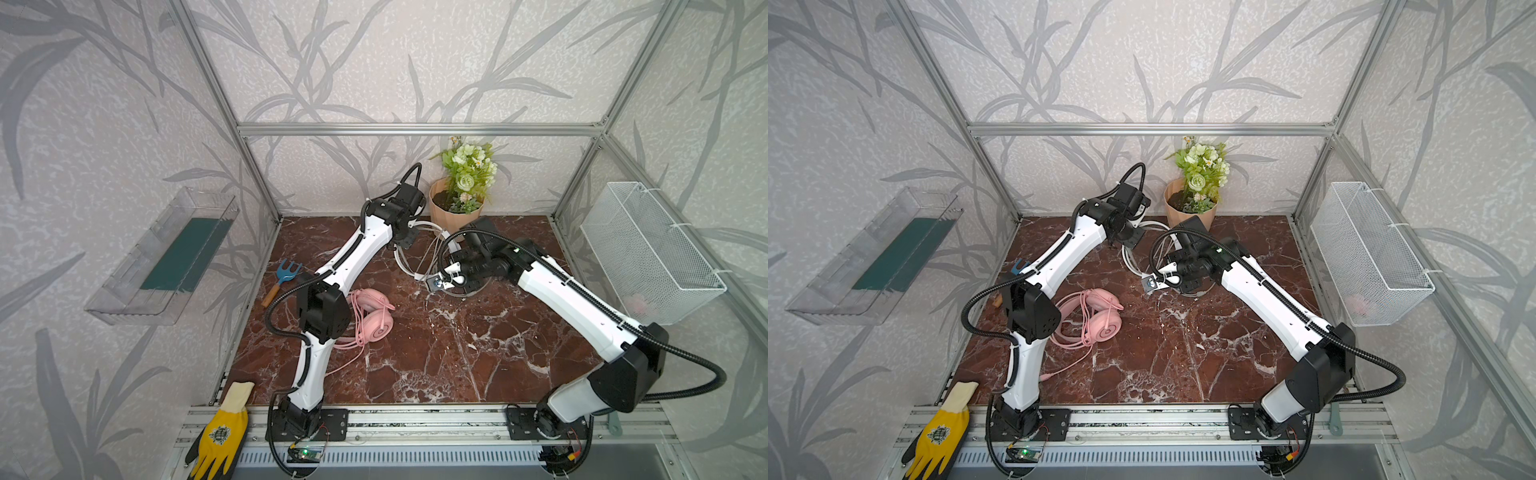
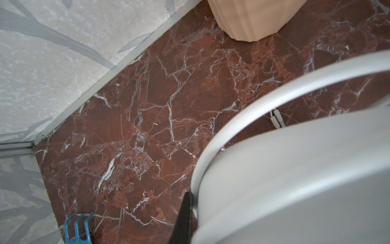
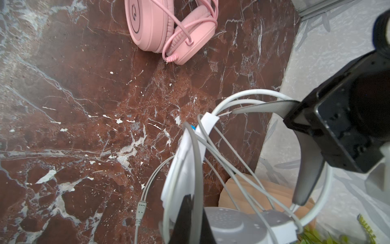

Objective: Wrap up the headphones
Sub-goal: 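Wrap the white cable around the headset band with the right gripper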

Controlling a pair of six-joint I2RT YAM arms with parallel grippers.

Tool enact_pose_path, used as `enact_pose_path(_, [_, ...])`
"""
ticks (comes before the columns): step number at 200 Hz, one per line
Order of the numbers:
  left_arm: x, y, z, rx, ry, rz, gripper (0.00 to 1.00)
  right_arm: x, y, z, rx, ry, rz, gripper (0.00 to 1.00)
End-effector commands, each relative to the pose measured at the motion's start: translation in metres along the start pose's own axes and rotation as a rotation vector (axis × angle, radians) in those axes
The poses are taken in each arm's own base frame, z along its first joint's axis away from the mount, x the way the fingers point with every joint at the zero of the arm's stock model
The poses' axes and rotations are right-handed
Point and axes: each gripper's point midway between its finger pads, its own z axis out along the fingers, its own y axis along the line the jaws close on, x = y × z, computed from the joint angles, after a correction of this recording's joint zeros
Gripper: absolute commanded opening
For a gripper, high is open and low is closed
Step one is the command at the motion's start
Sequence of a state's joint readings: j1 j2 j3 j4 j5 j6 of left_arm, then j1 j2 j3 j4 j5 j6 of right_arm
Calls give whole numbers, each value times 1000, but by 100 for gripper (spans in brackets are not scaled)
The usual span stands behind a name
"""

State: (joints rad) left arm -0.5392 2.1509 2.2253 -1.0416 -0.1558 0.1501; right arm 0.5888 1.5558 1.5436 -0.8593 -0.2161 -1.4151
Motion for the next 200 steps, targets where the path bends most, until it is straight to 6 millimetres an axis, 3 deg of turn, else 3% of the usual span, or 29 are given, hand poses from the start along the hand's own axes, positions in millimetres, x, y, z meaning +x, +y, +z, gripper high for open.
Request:
enact_pose_path(1, [3,-10,-10,40,-6,90,0,4,-16,-7,26,-19,-30,0])
enact_pose_path(72, [9,-32,-17,160,-33,143,0,30,-48,2,46,-92,27,0])
enact_pose_path(76, [8,-33,-19,166,-42,143,0,34,-46,12,23,-95,39,0])
enact_pose_path(102, [7,-37,-21,189,-59,140,0,38,-46,20,1,-129,61,3])
enact_pose_path(136, [6,-16,-14,79,-34,61,0,10,-34,7,-26,-217,46,0])
enact_pose_path(200, [-2,-14,-5,80,-19,-2,0,-33,-15,-1,11,-247,-31,0])
